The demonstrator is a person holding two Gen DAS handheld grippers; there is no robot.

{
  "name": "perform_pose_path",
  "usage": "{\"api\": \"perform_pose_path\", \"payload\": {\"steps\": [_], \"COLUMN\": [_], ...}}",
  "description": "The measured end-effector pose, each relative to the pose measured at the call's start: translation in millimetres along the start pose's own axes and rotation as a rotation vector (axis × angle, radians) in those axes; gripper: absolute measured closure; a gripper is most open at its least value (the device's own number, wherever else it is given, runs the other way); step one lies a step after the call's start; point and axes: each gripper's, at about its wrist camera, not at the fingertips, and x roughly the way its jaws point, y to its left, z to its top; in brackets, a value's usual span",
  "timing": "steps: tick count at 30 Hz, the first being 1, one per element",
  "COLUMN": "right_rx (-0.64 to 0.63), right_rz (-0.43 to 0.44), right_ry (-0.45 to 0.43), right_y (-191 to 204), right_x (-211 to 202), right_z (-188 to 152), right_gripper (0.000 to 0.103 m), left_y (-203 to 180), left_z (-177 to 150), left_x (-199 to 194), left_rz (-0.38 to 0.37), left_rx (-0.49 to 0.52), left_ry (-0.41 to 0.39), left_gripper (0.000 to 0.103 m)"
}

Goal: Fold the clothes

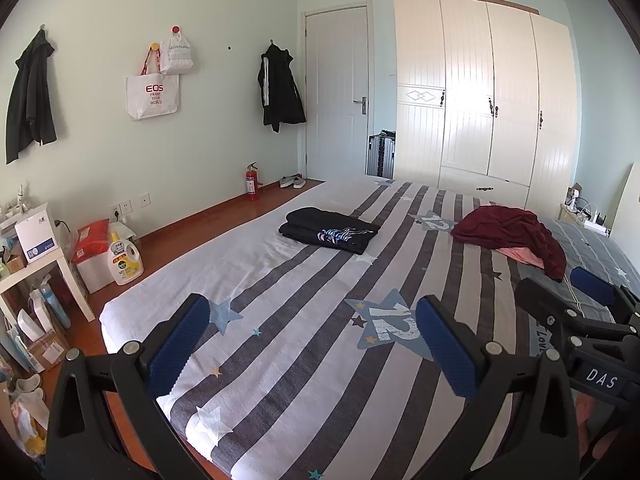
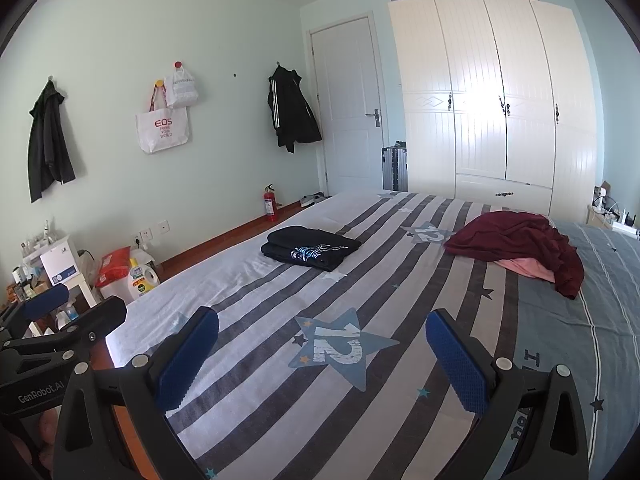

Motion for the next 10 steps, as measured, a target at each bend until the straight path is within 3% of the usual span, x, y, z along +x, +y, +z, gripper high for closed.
{"api": "perform_pose_path", "payload": {"steps": [10], "right_rx": [0.001], "right_rz": [0.003], "right_ry": [0.005], "right_y": [-1.7], "right_x": [0.4], "right_z": [0.7], "right_gripper": [0.0], "left_y": [-1.3], "left_z": [0.1], "left_x": [-1.6], "left_rz": [0.002], "left_rx": [0.008], "left_ry": [-0.007], "left_gripper": [0.001]}}
